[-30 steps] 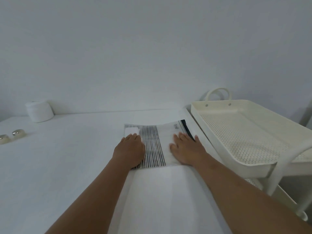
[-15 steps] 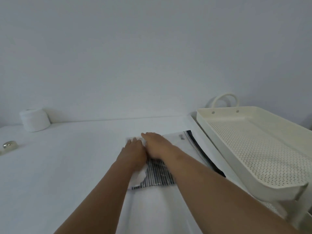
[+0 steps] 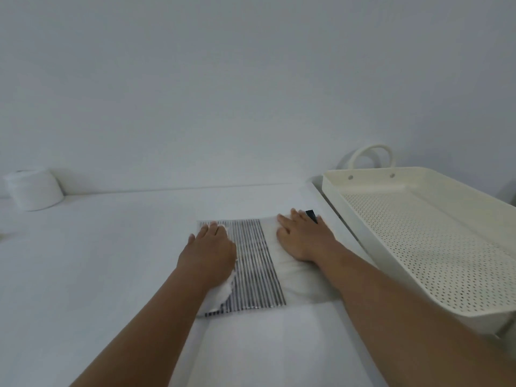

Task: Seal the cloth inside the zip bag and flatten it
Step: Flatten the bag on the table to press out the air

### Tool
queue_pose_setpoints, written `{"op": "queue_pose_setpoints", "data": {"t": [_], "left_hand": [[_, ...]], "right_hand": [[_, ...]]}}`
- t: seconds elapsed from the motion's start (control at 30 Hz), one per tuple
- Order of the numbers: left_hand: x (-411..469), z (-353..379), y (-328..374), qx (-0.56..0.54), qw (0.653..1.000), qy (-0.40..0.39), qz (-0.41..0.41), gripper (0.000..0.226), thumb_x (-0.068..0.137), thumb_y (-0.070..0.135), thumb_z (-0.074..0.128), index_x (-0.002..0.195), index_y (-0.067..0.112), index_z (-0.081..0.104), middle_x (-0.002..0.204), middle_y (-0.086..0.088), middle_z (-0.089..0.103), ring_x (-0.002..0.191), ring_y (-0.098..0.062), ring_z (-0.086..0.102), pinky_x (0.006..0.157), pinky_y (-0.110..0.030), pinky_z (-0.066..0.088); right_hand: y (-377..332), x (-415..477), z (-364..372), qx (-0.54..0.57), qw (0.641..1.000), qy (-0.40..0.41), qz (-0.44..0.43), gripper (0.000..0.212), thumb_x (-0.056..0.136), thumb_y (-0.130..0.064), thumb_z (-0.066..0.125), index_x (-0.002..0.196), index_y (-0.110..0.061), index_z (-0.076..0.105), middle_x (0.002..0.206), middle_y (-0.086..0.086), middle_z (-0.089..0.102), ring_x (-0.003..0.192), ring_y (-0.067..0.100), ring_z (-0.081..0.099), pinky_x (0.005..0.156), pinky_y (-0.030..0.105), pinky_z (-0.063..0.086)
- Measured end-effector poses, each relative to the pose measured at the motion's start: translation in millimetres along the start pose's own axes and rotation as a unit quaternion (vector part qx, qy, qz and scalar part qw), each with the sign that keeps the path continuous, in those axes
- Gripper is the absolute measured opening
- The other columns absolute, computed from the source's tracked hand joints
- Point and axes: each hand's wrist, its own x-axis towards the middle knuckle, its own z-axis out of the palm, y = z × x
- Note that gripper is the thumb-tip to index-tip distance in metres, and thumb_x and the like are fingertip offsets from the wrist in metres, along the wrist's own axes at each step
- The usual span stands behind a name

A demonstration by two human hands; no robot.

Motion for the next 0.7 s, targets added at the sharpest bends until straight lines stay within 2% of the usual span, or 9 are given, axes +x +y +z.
{"op": "queue_pose_setpoints", "data": {"t": [0.1, 0.2, 0.3, 0.37, 0.47, 0.53, 0.7], "left_hand": [[-1, -7, -2, 0.035, 0.999, -0.033, 0.015, 0.042, 0.101, 0.022, 0.031, 0.138, 0.006, 0.040, 0.162, -0.013, 0.013, 0.149, -0.026, 0.006, 0.118, -0.056, 0.010], [4, -16, -2, 0.040, 0.998, -0.042, -0.022, 0.052, 0.097, 0.026, 0.031, 0.146, 0.008, 0.027, 0.161, -0.008, 0.018, 0.148, -0.021, 0.011, 0.118, -0.055, 0.005], [10, -20, 16, 0.067, 0.997, 0.000, -0.045, 0.051, 0.093, 0.023, 0.037, 0.141, 0.006, 0.032, 0.154, -0.011, 0.034, 0.146, -0.024, 0.020, 0.118, -0.053, 0.010], [7, -11, 42, 0.047, 0.998, 0.045, 0.003, 0.048, 0.096, 0.025, 0.034, 0.140, 0.006, 0.035, 0.150, -0.011, 0.039, 0.142, -0.025, 0.027, 0.117, -0.049, 0.016], [-8, 17, 71, 0.032, 0.998, 0.013, 0.059, 0.057, 0.098, 0.040, 0.024, 0.146, 0.008, 0.028, 0.156, -0.009, 0.029, 0.143, -0.023, 0.024, 0.117, -0.048, 0.015], [-17, 28, 69, 0.045, 0.998, -0.002, 0.040, 0.068, 0.096, 0.050, 0.018, 0.151, 0.009, 0.017, 0.161, -0.008, 0.017, 0.148, -0.020, 0.013, 0.119, -0.048, 0.007], [-28, 19, 32, 0.138, 0.990, 0.002, 0.006, 0.084, 0.087, 0.066, 0.002, 0.153, 0.013, 0.008, 0.163, -0.001, 0.006, 0.149, -0.014, -0.001, 0.118, -0.050, -0.010]], "right_hand": [[15, -10, -2, -0.002, 1.000, -0.001, 0.012, 0.058, 0.097, -0.040, 0.013, 0.153, -0.024, 0.007, 0.164, 0.002, -0.003, 0.150, 0.018, -0.004, 0.120, 0.051, -0.001], [13, -22, 4, 0.010, 0.999, 0.018, 0.026, 0.060, 0.097, -0.038, 0.013, 0.153, -0.017, 0.006, 0.163, 0.005, -0.003, 0.150, 0.019, -0.004, 0.121, 0.048, -0.001], [6, -32, 10, 0.015, 0.999, 0.036, 0.032, 0.061, 0.097, -0.036, 0.012, 0.153, -0.015, 0.008, 0.163, 0.007, 0.000, 0.150, 0.020, -0.003, 0.121, 0.047, -0.001], [4, -36, 11, 0.019, 0.999, 0.040, 0.031, 0.060, 0.097, -0.036, 0.012, 0.153, -0.015, 0.008, 0.163, 0.007, 0.001, 0.150, 0.020, -0.002, 0.121, 0.046, -0.001], [6, -38, 9, 0.021, 0.999, 0.037, 0.034, 0.061, 0.096, -0.037, 0.014, 0.153, -0.017, 0.008, 0.164, 0.005, 0.001, 0.150, 0.018, -0.002, 0.121, 0.047, -0.002], [7, -39, 8, 0.023, 0.998, 0.036, 0.038, 0.061, 0.096, -0.038, 0.013, 0.153, -0.018, 0.008, 0.164, 0.003, 0.001, 0.150, 0.017, -0.002, 0.120, 0.049, -0.003], [7, -43, 6, 0.029, 0.998, 0.029, 0.048, 0.062, 0.095, -0.040, 0.012, 0.154, -0.020, 0.005, 0.164, 0.000, -0.002, 0.150, 0.018, -0.003, 0.119, 0.053, -0.004]]}}
